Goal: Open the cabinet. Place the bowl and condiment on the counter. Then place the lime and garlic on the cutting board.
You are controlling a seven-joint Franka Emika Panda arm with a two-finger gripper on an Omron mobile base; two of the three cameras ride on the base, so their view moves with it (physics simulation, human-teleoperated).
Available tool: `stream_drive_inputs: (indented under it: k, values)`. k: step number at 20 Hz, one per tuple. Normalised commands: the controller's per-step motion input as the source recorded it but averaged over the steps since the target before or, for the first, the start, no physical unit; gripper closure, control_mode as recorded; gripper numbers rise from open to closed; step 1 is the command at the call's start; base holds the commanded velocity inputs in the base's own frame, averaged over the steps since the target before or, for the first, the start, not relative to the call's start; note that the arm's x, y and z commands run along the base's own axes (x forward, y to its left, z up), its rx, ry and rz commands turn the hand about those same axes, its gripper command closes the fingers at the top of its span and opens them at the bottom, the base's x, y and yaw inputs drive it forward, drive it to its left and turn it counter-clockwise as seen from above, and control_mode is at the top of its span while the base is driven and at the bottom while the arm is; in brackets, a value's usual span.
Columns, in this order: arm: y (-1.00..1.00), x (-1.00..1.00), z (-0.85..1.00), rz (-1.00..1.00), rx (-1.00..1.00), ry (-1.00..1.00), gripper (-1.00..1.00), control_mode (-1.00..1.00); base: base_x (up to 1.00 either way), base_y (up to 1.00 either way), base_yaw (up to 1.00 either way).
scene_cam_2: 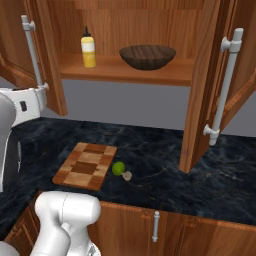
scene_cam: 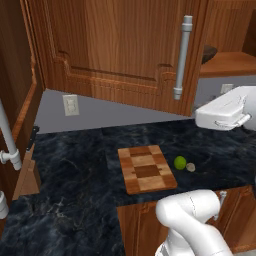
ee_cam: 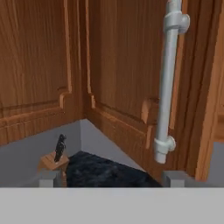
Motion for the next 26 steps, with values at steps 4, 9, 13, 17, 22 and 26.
stream_drive_inputs:
  k: [4, 9, 13, 17, 22, 26]
  values:
    - [-0.96, -0.77, 0.44, 0.00, 0.56, 0.00, -1.00, -1.00, 0.00, 0.00, 0.00]
    - [-0.90, 0.07, 0.41, -0.02, 0.65, 0.05, -1.00, -1.00, 0.00, 0.00, 0.00]
    - [-0.73, 0.53, 0.01, 0.00, 0.69, 0.11, -1.00, -1.00, 0.00, 0.00, 0.00]
    - [-0.35, 1.00, -0.07, 0.02, 0.60, 0.32, -1.00, -1.00, 0.00, 0.00, 0.00]
    - [0.11, 1.00, -0.36, 0.18, 0.38, 0.43, -1.00, -1.00, 0.00, 0.00, 0.00]
    - [0.42, 1.00, -0.16, 0.43, 0.16, 0.40, -1.00, -1.00, 0.00, 0.00, 0.00]
